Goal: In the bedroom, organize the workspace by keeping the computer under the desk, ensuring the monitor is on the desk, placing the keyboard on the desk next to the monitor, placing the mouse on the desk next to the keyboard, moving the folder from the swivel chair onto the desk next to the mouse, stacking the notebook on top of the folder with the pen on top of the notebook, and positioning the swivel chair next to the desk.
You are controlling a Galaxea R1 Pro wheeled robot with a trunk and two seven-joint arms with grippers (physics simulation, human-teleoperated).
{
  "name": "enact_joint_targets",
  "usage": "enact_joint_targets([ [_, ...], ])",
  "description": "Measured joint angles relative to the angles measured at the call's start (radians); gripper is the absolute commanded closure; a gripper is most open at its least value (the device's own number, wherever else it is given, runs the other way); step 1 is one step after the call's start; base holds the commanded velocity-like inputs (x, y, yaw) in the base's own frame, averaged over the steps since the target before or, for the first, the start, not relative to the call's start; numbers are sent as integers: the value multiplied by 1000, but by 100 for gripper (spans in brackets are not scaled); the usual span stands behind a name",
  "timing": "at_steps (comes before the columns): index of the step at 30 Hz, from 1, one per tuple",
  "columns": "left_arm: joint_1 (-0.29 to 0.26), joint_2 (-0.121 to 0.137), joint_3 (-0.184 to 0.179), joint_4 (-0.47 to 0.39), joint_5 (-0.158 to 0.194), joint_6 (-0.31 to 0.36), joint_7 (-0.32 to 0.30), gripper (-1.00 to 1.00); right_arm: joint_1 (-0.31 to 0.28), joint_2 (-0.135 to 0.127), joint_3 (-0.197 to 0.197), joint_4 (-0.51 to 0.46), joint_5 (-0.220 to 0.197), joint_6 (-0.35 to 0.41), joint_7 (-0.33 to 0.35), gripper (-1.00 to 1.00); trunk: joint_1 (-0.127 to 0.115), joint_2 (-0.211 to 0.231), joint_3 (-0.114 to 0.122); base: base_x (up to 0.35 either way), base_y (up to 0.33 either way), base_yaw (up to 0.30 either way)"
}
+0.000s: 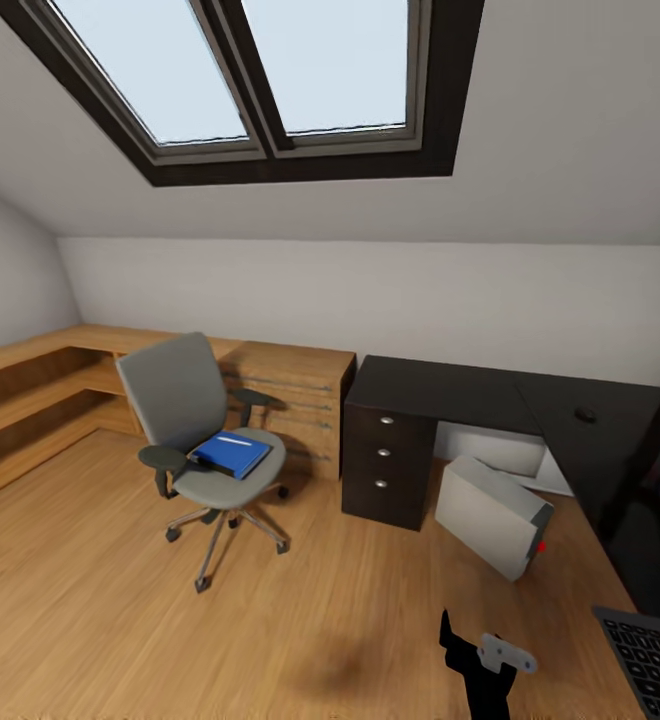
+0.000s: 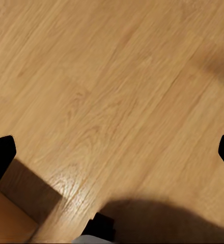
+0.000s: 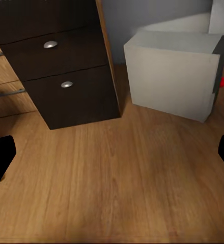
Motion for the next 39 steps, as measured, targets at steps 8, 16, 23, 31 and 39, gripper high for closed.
enact_joint_targets([
  [8,0,0,0,0,0,0,0,-100,0,5,-1,0,-1,2,0,-100,-31,56,25,-333,0,0],
  [16,0,-1,0,0,0,0,0,-100,0,6,-1,0,0,2,0,-100,-61,112,50,-341,0,0],
  [23,0,-1,0,0,1,-9,0,-100,0,7,-1,0,0,2,1,-100,-89,161,72,-234,0,0],
  [31,0,-1,0,9,4,-60,1,-100,0,12,-1,-1,0,2,0,-100,-120,217,97,-17,0,0],
  [39,0,-2,0,14,4,-61,-1,-100,1,14,-1,0,0,4,-1,-100,-150,273,122,0,0,0],
])
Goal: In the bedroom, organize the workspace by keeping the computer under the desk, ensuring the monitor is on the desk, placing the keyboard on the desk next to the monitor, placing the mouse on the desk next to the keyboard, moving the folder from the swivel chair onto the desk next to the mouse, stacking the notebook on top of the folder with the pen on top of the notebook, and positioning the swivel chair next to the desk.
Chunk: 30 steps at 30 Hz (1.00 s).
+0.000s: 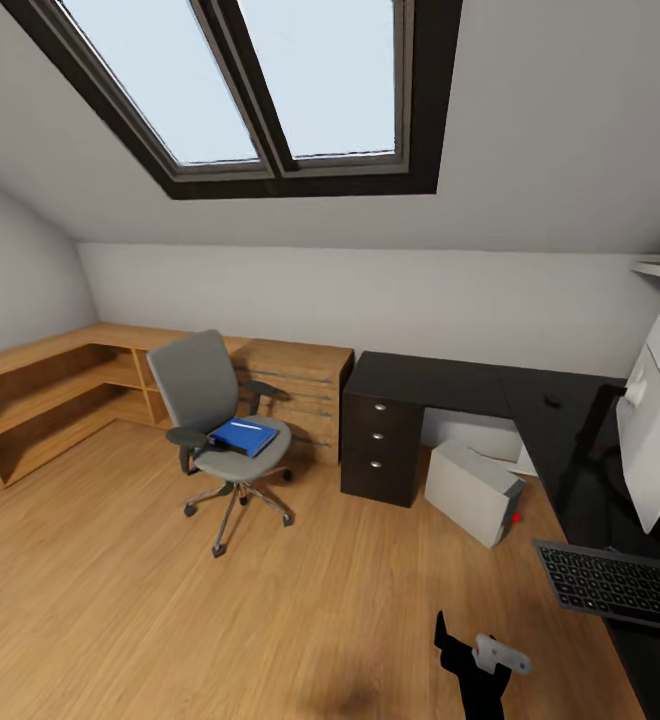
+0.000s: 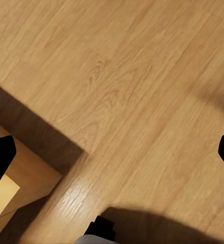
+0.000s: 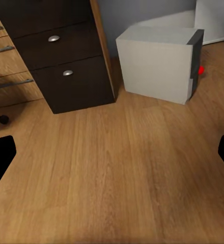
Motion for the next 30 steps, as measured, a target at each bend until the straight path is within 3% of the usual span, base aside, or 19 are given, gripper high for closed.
enact_joint_targets([
  [30,0,2,0,0,0,2,-6,-100,0,6,3,-2,8,-6,2,-100,-115,210,94,0,0,0],
])
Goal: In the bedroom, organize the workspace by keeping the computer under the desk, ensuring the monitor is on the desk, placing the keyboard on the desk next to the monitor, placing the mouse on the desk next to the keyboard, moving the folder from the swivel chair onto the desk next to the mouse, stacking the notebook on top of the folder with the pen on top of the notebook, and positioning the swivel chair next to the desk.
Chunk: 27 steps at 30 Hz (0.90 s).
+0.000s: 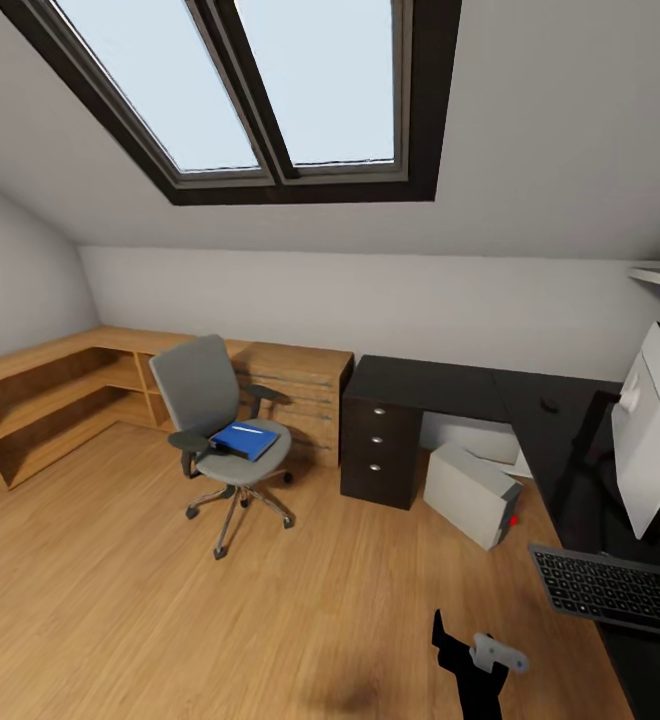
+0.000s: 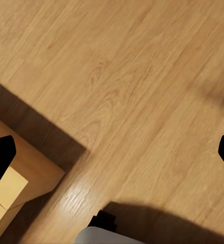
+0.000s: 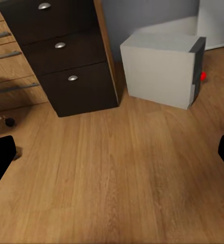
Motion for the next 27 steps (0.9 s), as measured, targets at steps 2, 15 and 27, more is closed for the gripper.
enact_joint_targets([
  [2,0,1,0,0,0,0,0,-100,0,2,2,-2,6,-3,2,-100,-8,14,6,0,0,0],
  [15,0,1,-1,0,0,-1,1,-100,-5,34,26,-110,85,16,-29,-100,-58,105,47,0,0,0],
  [27,0,0,-1,0,0,-2,1,-100,-32,114,27,-464,94,466,-119,-100,-104,190,85,0,0,0],
])
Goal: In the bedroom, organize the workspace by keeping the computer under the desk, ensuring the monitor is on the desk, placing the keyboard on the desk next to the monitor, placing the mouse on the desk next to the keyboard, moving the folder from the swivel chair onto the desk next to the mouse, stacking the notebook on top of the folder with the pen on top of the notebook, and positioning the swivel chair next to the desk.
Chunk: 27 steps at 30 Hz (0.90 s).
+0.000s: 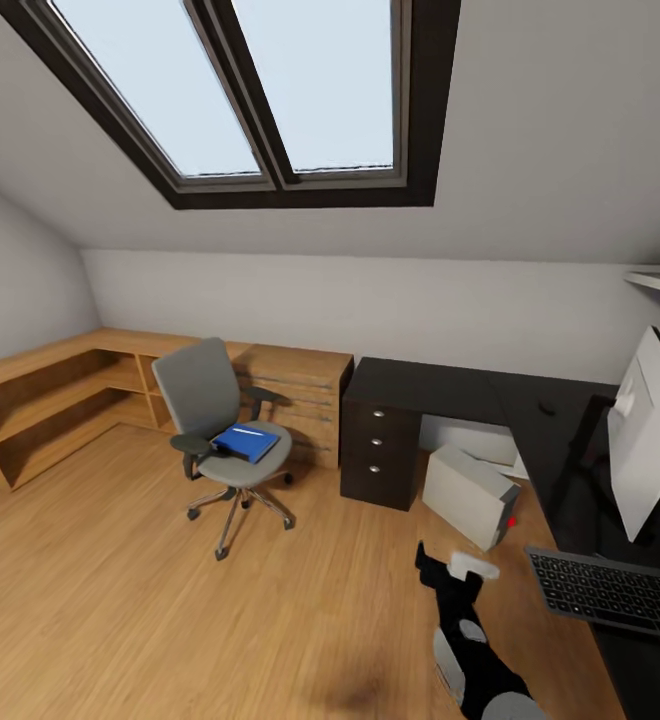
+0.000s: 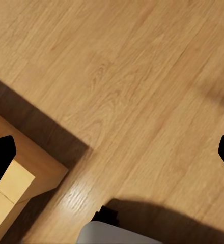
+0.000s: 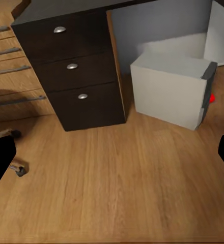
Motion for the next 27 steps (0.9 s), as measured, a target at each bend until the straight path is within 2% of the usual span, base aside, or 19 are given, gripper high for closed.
enact_joint_targets([
  [4,0,0,0,0,-1,0,-1,-100,-8,10,1,-175,-10,257,-5,-100,-15,28,13,0,0,0],
  [5,0,0,-1,0,-1,0,-1,-100,-11,10,0,-254,-23,390,-5,-100,-19,35,16,0,0,0],
  [7,0,-1,-1,0,-1,0,-2,-100,-12,10,-1,-334,-43,520,-5,-100,-27,49,22,0,0,0],
  [10,0,-2,-1,0,-2,1,-2,-100,-14,10,-2,-450,-75,691,-7,-100,-39,70,32,0,0,0],
  [13,0,-6,-2,0,-4,3,-3,-100,-14,10,-3,-556,-98,829,-10,-100,-50,90,40,0,0,0],
  [19,0,-8,-3,0,-5,5,-3,-100,-14,11,-4,-619,-106,908,-15,-100,-50,91,40,0,0,0],
  [22,0,-10,-3,0,-5,3,-4,-100,-13,-12,1,-629,-97,925,-12,-100,-50,91,40,0,0,0],
  [25,0,-10,-3,3,-6,0,-4,-100,-10,-25,22,-641,-82,927,-1,-100,-50,91,40,0,0,0],
  [27,1,-10,-3,7,-6,-1,-4,-100,-4,-31,50,-666,-74,926,14,-100,-50,91,40,-5,0,0],
])
